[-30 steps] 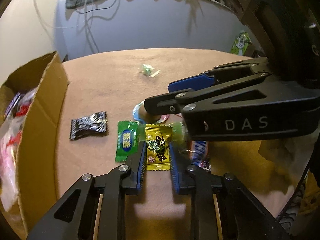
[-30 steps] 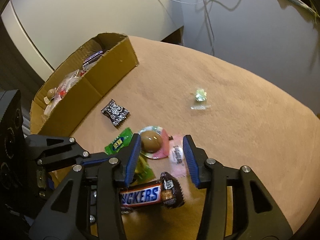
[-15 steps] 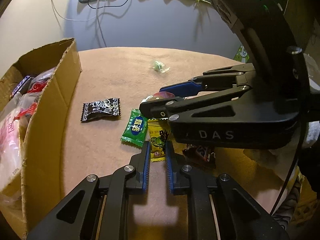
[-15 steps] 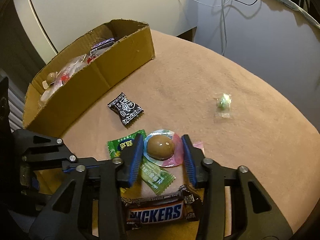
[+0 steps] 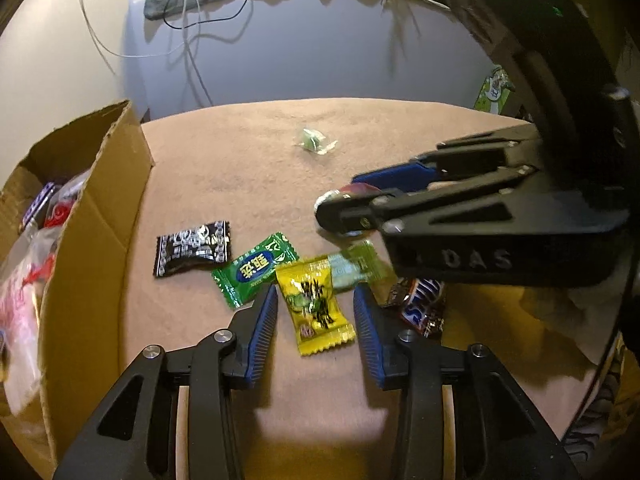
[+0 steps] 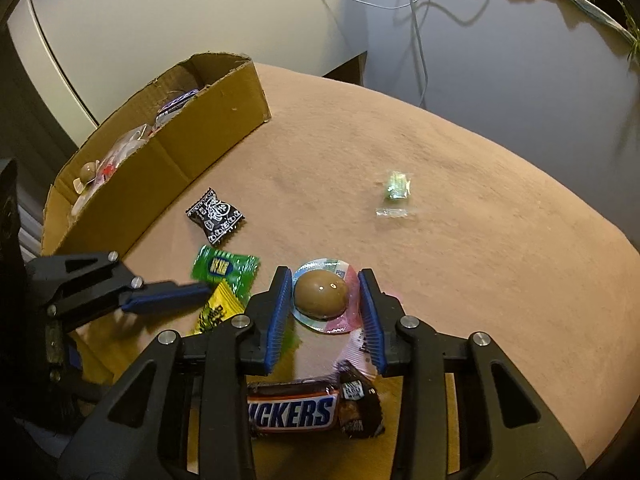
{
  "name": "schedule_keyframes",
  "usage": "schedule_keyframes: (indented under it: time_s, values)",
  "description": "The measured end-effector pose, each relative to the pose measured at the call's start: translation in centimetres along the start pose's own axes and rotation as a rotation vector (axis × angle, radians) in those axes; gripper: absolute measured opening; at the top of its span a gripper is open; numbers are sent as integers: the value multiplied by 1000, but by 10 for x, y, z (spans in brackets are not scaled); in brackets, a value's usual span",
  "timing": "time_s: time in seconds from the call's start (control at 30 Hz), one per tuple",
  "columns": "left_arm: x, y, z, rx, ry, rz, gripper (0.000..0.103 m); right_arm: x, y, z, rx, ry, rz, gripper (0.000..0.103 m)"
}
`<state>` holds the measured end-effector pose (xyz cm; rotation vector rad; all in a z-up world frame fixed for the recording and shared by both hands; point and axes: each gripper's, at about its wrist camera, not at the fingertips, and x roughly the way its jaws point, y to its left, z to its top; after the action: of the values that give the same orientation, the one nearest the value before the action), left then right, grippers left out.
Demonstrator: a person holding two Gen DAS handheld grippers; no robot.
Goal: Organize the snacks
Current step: 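Grasp the round foil chocolate with the right gripper while the left grasps the yellow candy packet, then carry the chocolate and yellow packet into the box and open both grippers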
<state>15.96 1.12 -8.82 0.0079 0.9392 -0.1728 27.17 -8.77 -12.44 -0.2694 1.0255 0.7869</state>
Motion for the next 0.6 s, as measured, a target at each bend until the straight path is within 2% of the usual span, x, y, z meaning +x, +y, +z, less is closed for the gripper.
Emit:
schedule_keyframes:
  time_s: [0.07,0.6]
  values:
    - [1,-2,0,25,-11,22,24,0,1,0,-3,-1,-4,36]
    - [-26,5,3,0,-62,-12,22,-24,9,-6,-9,-58,-40,32]
